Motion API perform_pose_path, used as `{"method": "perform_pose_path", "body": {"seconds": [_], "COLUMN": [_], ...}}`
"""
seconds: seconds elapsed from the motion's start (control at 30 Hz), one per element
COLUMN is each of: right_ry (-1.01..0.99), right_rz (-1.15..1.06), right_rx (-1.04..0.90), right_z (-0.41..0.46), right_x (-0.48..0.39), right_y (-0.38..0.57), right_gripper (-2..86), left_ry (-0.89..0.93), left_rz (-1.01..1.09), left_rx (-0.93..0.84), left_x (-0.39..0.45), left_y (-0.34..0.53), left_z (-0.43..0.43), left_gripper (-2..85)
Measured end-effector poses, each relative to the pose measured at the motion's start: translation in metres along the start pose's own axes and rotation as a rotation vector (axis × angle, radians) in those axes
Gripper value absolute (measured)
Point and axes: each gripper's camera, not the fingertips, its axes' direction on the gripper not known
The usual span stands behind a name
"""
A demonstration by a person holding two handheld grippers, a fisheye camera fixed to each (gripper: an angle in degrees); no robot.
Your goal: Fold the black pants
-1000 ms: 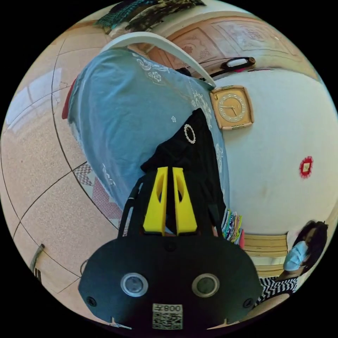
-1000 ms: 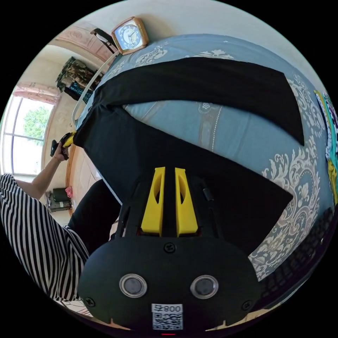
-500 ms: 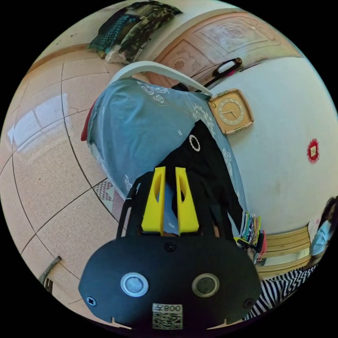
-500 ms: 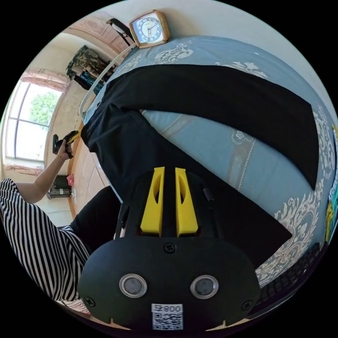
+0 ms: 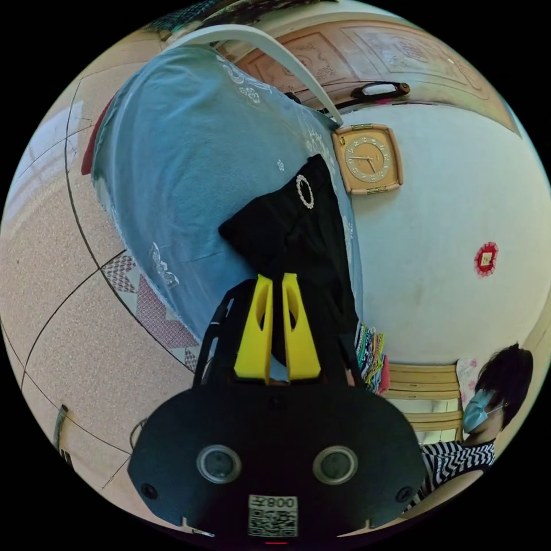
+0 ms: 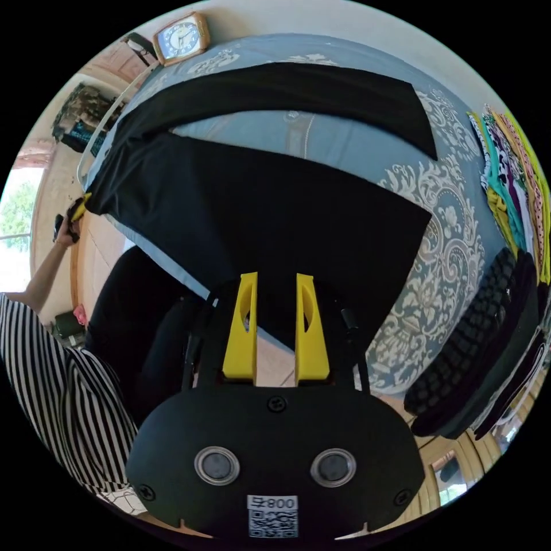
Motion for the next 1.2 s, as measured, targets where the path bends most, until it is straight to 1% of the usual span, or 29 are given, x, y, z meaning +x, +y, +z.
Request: {"method": "perform_pose_path", "body": {"seconds": [0.17,0.23,0.3,0.37,0.47,0.57,0.67,0.73,0.8,0.83,0.87,0.9,0.93,1.0,1.07,1.2], "right_ry": [0.121,0.211,0.275,0.269,0.266,0.266,0.283,0.248,0.200,0.160,0.140,0.124,0.143,0.193,0.176,0.063], "right_rz": [-0.187,-0.282,-0.337,-0.349,-0.374,-0.386,-0.388,-0.376,-0.369,-0.362,-0.361,-0.377,-0.402,-0.415,-0.408,-0.334], "right_rx": [-0.080,-0.123,-0.123,-0.131,-0.115,-0.131,-0.093,-0.052,-0.057,-0.081,-0.103,-0.166,-0.224,-0.233,-0.248,-0.245], "right_z": [0.015,0.027,0.031,0.030,0.024,0.020,-0.002,-0.025,-0.028,-0.020,-0.013,0.006,0.025,0.033,0.030,0.024], "right_x": [-0.047,-0.070,-0.083,-0.087,-0.090,-0.091,-0.090,-0.084,-0.079,-0.077,-0.077,-0.079,-0.083,-0.088,-0.085,-0.063], "right_y": [0.007,0.004,0.002,-0.002,-0.003,-0.010,-0.017,-0.016,-0.015,-0.016,-0.017,-0.018,-0.018,-0.020,-0.024,-0.031], "right_gripper": [13.3,13.1,12.5,10.5,3.2,1.7,1.1,0.9,0.8,0.9,0.9,0.9,1.0,1.3,1.7,4.2], "left_ry": [-0.002,-0.010,-0.030,-0.047,-0.045,-0.035,-0.051,-0.045,-0.074,-0.096,-0.142,-0.184,-0.198,-0.185,-0.151,-0.197], "left_rz": [-0.015,-0.025,-0.039,-0.039,0.007,0.085,0.210,0.275,0.309,0.293,0.236,0.158,0.122,0.035,0.029,0.041], "left_rx": [0.000,-0.002,-0.007,-0.003,0.021,0.035,0.050,0.082,0.099,0.094,0.072,0.036,0.025,0.023,0.047,0.048], "left_x": [-0.003,-0.002,0.000,0.004,0.020,0.047,0.082,0.098,0.103,0.099,0.088,0.073,0.067,0.053,0.056,0.074], "left_y": [-0.005,-0.008,-0.012,-0.015,-0.023,-0.036,-0.049,-0.052,-0.051,-0.050,-0.049,-0.047,-0.046,-0.040,-0.040,-0.048], "left_z": [-0.004,-0.003,-0.002,-0.002,-0.004,-0.008,-0.013,-0.016,-0.012,-0.009,-0.001,0.008,0.011,0.022,0.027,0.036], "left_gripper": [3.3,3.2,3.1,2.9,2.7,2.5,2.2,2.0,2.0,2.0,2.0,2.1,2.2,2.6,3.3,6.2]}}
